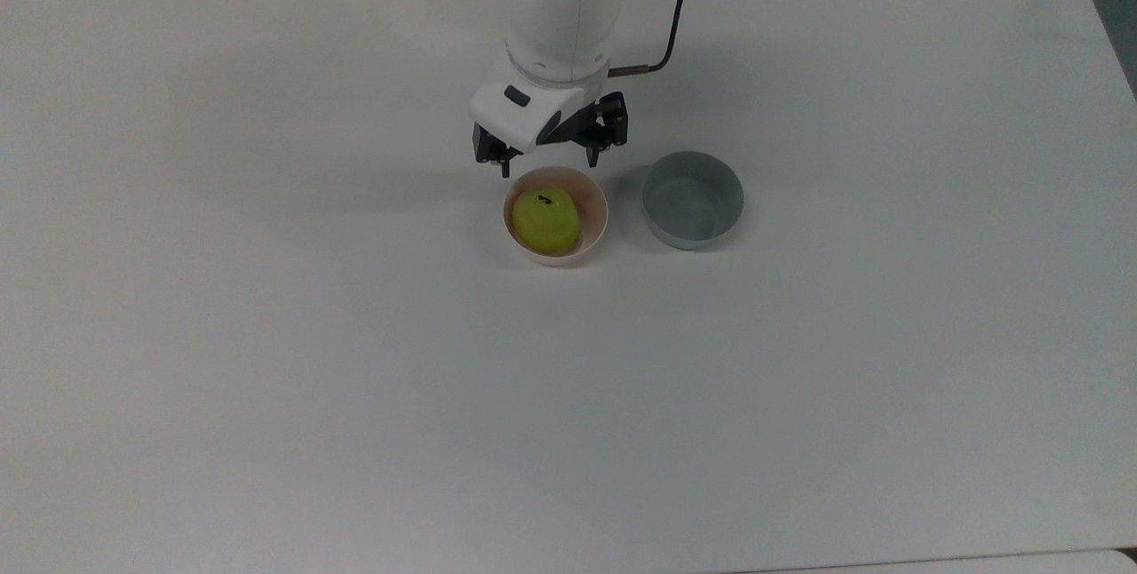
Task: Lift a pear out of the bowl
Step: 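Move the open gripper over the pear in the pink bowl and lower, then close the gripper around the pear's body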
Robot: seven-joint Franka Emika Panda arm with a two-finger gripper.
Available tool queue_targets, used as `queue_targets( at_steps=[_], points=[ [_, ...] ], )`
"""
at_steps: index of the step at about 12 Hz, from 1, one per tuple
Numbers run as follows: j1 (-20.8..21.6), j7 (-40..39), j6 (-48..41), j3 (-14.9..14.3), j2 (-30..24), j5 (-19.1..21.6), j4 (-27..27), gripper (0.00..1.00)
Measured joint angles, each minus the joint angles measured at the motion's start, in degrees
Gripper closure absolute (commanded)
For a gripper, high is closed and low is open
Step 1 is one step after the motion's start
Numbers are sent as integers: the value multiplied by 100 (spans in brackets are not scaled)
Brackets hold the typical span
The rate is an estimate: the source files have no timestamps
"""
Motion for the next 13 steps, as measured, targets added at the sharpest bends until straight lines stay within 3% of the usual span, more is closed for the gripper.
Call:
queue_targets(
  at_steps=[13],
  points=[
    [92, -17, 534, 0, 654, -450, 2, 9]
  ],
)
